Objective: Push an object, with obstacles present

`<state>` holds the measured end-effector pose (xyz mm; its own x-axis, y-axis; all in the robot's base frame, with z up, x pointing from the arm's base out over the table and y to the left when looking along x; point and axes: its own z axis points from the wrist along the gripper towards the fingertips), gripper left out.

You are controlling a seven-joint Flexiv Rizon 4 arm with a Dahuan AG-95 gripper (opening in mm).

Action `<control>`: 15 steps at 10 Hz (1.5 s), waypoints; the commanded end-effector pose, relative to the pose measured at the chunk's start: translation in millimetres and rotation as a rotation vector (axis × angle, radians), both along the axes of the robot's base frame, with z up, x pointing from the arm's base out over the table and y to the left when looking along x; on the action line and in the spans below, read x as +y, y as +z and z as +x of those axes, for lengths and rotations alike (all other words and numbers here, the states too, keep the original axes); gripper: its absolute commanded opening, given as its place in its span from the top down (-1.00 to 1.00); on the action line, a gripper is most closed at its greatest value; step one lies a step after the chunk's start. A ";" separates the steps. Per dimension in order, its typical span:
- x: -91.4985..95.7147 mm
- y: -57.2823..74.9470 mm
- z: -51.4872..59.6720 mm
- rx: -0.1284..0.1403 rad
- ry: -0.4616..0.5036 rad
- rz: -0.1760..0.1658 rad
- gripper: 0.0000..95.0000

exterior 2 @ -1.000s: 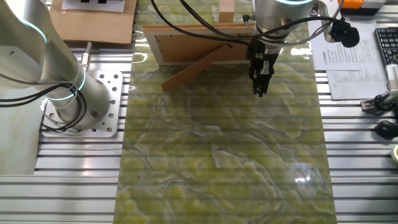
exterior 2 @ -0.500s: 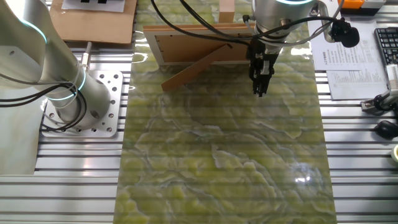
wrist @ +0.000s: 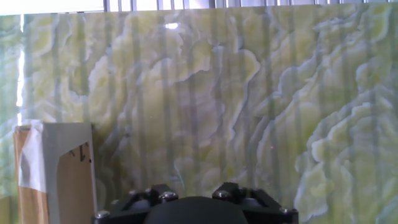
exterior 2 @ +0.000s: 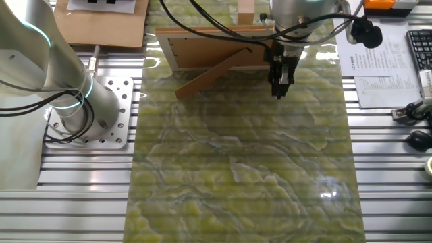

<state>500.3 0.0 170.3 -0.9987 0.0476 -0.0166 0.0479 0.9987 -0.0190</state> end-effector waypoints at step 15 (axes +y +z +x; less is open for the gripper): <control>12.4 28.7 18.3 0.016 -0.018 0.004 1.00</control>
